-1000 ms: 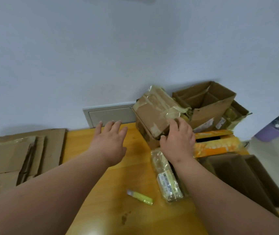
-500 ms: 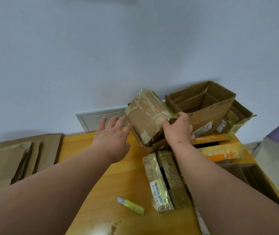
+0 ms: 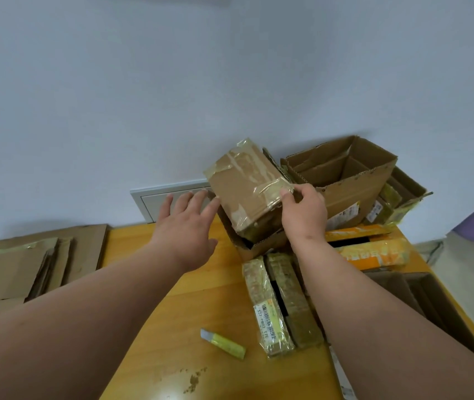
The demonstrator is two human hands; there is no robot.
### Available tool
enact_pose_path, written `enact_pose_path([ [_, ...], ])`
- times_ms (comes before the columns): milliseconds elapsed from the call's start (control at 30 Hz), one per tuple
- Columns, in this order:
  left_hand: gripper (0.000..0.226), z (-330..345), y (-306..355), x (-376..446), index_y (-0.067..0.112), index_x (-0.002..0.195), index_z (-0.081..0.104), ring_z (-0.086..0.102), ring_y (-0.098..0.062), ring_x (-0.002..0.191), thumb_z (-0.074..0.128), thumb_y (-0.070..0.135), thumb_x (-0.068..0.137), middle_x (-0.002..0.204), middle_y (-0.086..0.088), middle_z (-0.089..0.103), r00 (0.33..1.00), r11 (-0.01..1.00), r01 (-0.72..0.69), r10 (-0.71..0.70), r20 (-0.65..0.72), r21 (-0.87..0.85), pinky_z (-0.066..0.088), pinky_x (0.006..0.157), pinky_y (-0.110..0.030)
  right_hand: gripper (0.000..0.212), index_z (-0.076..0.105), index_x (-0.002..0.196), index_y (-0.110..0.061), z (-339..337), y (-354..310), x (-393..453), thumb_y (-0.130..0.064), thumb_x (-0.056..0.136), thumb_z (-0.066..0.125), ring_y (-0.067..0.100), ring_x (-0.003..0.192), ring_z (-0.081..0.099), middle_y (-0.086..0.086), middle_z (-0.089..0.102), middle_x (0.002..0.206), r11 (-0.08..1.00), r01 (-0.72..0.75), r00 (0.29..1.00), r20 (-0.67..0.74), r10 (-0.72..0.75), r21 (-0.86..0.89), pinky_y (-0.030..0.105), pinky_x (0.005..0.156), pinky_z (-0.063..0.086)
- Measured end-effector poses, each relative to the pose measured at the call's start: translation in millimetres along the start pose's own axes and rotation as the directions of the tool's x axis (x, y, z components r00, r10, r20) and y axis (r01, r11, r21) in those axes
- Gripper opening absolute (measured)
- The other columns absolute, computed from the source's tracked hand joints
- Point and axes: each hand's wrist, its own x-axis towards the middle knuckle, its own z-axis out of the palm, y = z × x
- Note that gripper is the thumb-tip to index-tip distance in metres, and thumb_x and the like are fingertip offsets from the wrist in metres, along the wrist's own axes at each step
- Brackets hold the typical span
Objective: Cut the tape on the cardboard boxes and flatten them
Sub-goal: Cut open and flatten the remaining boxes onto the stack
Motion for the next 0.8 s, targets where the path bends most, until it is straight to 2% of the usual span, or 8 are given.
enact_pose_path([
  [167,0.103,-16.9,-8.1,-7.1,0.044,0.146,-0.026,0.0,-0.027,0.151,0.059,0.054,0.088,0.165,0.001,-0.006,0.993,0.996,0.049,-0.056,-0.1,-0.068,0.002,0.122,-0.05,0.016,0.057,0.105,-0.026,-20.7,-6.7,-4.6,-0.041,0.099,0.052,0.005,0.084,0.054,-0.01,0.059,0.097,0.965,-0.053,0.997,-0.036,0.064,0.255,0.024,0.069,0.04],
  [200,0.108,-21.8,-10.7,-8.7,0.045,0.145,-0.028,-0.001,-0.027,0.151,0.062,0.055,0.086,0.165,0.002,-0.008,0.989,0.996,0.058,-0.066,-0.13,-0.069,0.002,0.122,-0.05,0.019,0.059,0.104,-0.023,-23.5,-9.0,-6.7,-0.041,0.099,0.053,0.007,0.084,0.055,-0.01,0.06,0.094,0.946,-0.081,0.996,-0.016,0.09,0.313,0.025,0.068,0.042],
  [267,0.117,-32.6,-16.5,-13.5,0.046,0.145,-0.03,-0.004,-0.027,0.151,0.068,0.056,0.081,0.164,0.002,-0.01,0.978,0.997,0.051,-0.063,-0.198,-0.065,0.001,0.122,-0.049,0.022,0.063,0.101,-0.02,-26.7,-14.8,-11.7,-0.04,0.099,0.053,0.016,0.091,0.059,-0.004,0.064,0.097,0.897,-0.167,0.986,0.083,0.146,0.409,0.034,0.076,0.052],
  [333,0.125,-42.6,-24.0,-21.7,0.044,0.149,-0.024,-0.003,-0.026,0.151,0.075,0.058,0.074,0.164,0.0,-0.007,0.962,0.999,-0.01,0.001,-0.273,-0.032,0.0,0.122,-0.05,0.02,0.064,0.098,-0.022,-26.2,-19.8,-17.7,-0.039,0.099,0.054,0.021,0.098,0.061,0.0,0.066,0.104,0.841,-0.266,0.96,0.211,0.186,0.47,0.042,0.085,0.055],
  [533,0.123,-52.0,-56.5,-56.3,0.029,0.156,0.012,0.016,-0.036,0.149,0.08,0.062,0.06,0.163,-0.013,0.015,0.869,0.982,-0.181,0.182,-0.46,0.046,0.013,0.117,-0.062,0.02,0.064,0.106,-0.023,-3.3,-32.7,-37.9,-0.039,0.097,0.057,0.025,0.098,0.063,0.003,0.067,0.107,0.752,-0.495,0.834,0.482,0.269,0.436,0.034,0.067,0.049],
  [633,0.115,-52.2,-72.4,-72.9,0.031,0.156,0.014,0.018,-0.036,0.149,0.067,0.069,0.062,0.163,-0.013,0.016,0.887,0.981,-0.193,0.179,-0.425,0.012,0.019,0.115,-0.06,0.024,0.064,0.106,-0.02,18.1,-37.1,-47.7,-0.041,0.095,0.059,0.027,0.098,0.063,0.006,0.068,0.107,0.759,-0.559,0.76,0.572,0.308,0.334,0.034,0.066,0.05],
  [733,0.12,-50.0,-86.8,-89.4,0.041,0.155,-0.001,0.014,-0.033,0.147,0.052,0.079,0.054,0.165,-0.003,0.008,0.962,0.991,-0.131,0.118,-0.244,-0.038,0.023,0.11,-0.056,0.032,0.064,0.111,-0.015,41.7,-35.2,-58.4,-0.042,0.096,0.055,0.027,0.097,0.063,0.008,0.068,0.104,0.819,-0.528,0.732,0.609,0.304,0.226,0.035,0.067,0.049],
  [800,0.124,-42.3,-95.2,-100.5,0.043,0.153,-0.011,0.017,-0.032,0.144,0.048,0.086,0.054,0.162,0.0,0.011,0.981,0.991,-0.132,0.127,-0.146,-0.02,0.024,0.109,-0.054,0.034,0.064,0.11,-0.015,55.3,-33.0,-68.4,-0.044,0.096,0.054,0.024,0.09,0.06,0.007,0.063,0.097,0.862,-0.49,0.726,0.609,0.32,0.132,0.033,0.067,0.048],
])
